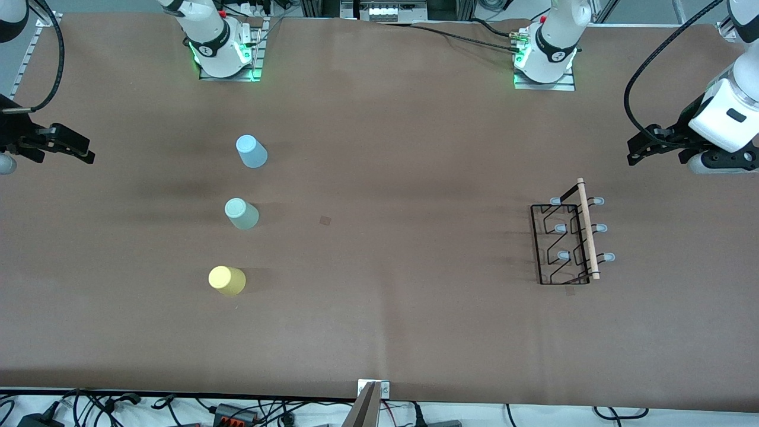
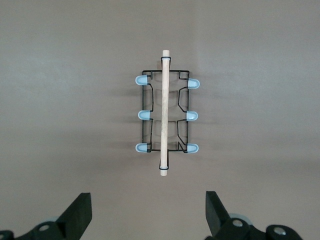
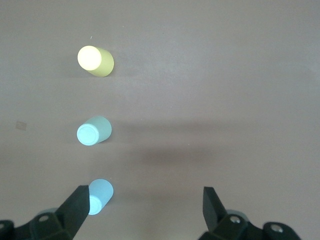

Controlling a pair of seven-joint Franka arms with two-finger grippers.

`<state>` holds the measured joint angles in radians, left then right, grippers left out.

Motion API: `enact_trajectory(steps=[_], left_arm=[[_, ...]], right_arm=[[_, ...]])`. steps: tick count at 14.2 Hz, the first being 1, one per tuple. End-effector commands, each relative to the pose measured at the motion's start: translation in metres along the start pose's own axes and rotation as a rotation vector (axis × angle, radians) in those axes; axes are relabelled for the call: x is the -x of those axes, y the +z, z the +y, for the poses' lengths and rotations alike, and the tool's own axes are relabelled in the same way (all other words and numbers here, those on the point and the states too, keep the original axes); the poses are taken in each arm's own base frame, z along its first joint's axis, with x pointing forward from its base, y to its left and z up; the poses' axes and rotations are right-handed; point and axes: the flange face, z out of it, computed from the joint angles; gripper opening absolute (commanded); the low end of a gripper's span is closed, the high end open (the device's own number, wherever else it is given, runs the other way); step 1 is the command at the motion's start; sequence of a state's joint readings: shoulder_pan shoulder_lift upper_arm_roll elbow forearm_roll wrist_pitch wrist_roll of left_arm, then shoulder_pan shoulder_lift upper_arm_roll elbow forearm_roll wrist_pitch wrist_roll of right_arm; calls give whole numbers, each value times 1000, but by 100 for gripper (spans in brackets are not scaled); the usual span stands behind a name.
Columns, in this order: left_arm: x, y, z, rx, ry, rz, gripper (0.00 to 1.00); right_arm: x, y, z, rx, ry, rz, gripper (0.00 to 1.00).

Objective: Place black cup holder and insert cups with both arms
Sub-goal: 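Move the left gripper toward the black wire rack's wooden handle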

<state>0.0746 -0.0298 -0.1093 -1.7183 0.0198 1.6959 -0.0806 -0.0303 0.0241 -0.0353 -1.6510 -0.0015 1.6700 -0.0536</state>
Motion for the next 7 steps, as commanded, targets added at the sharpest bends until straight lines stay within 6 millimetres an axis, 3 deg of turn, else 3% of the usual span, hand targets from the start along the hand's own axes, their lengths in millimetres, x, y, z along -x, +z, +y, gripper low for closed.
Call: enact_trajectory(steps=[1, 7], left_arm=[[2, -2, -2, -10, 13, 12, 100], [-3, -1, -1, 6, 10, 36, 100]], right_arm=[[9, -4, -2, 2, -12, 5, 100], [7, 0, -3, -1, -12, 2, 100]])
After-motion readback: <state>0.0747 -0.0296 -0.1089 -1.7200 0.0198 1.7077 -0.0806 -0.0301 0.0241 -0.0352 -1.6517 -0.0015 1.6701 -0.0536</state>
